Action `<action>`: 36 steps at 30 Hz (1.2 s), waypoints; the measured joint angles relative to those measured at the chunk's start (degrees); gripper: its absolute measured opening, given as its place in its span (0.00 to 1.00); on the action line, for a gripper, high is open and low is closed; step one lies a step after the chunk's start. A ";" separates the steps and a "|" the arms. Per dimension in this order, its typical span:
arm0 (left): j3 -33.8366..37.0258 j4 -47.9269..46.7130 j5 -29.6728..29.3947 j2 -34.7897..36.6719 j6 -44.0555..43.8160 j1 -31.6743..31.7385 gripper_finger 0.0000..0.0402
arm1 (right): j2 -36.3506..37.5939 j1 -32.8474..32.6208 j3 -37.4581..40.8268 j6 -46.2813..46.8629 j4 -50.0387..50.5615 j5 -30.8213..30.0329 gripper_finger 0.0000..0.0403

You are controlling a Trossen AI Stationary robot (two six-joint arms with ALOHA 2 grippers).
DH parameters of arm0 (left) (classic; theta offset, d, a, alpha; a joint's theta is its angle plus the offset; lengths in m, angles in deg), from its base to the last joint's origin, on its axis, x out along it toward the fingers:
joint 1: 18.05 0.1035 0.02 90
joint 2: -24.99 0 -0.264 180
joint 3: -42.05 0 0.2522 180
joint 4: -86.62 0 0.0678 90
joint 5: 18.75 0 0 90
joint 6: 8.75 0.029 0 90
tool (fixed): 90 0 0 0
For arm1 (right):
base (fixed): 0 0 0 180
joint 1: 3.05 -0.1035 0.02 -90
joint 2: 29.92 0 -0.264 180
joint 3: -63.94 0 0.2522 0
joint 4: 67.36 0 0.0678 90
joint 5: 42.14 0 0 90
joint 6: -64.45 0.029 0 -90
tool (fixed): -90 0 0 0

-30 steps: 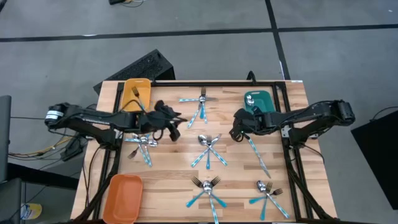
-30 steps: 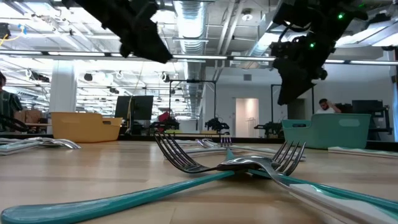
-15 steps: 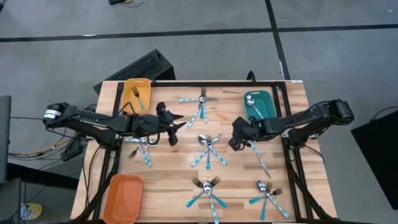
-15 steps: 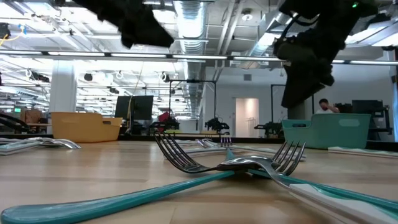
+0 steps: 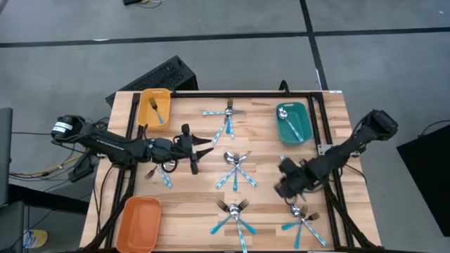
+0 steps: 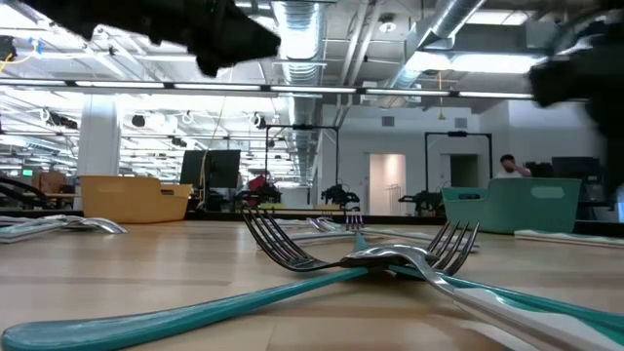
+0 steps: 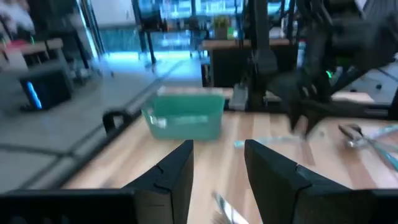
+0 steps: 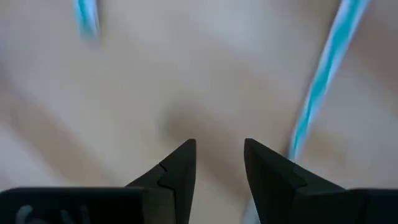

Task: Sort silverware by color (type)
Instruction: Put the white-blue table knife into the orange bin

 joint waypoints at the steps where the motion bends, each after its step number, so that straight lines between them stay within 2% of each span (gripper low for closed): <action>1: -0.93 0.84 0.01 -0.01 1.99 0.26 0.33 | -0.04 -1.50 0.02 2.24 2.01 2.76 0.39; 4: -2.77 1.47 -0.58 0.16 8.32 1.30 0.33 | 0.00 -6.14 0.00 9.43 8.19 5.63 0.39; 8: -2.78 0.31 -1.57 0.03 5.52 6.42 0.33 | 0.35 -9.42 -1.08 16.81 16.44 7.32 0.39; 11: -2.02 -1.84 4.77 0.02 2.64 12.86 0.33 | 2.39 -7.82 -2.38 17.81 22.67 5.70 0.39; 14: -1.55 -3.64 12.67 -0.01 -0.86 19.61 0.33 | 6.25 -2.51 -2.57 14.68 23.60 -1.31 0.39; 16: -1.55 -5.23 16.35 0.01 -3.01 22.99 0.33 | 9.20 2.07 -1.53 10.91 18.76 -7.71 0.39; 18: -1.55 -7.17 18.14 0.01 -4.21 24.72 0.33 | 11.29 7.04 0.62 2.47 9.29 -10.86 0.39; 22: -1.53 -9.47 18.00 -0.79 -4.37 24.68 0.33 | 12.03 15.67 5.42 -14.21 -13.65 -9.92 0.39; 26: -1.51 -9.13 17.87 -1.00 -4.20 23.70 0.33 | 8.09 20.71 7.32 -24.48 -29.33 -7.78 0.39; 30: -1.51 -9.29 17.85 -1.06 -4.28 22.80 0.33 | 1.10 24.06 6.17 -32.98 -36.98 -4.75 0.39; 36: -1.51 -11.40 16.46 -1.06 -5.52 20.73 0.33 | -8.79 29.61 0.85 -47.96 -36.81 -2.92 0.39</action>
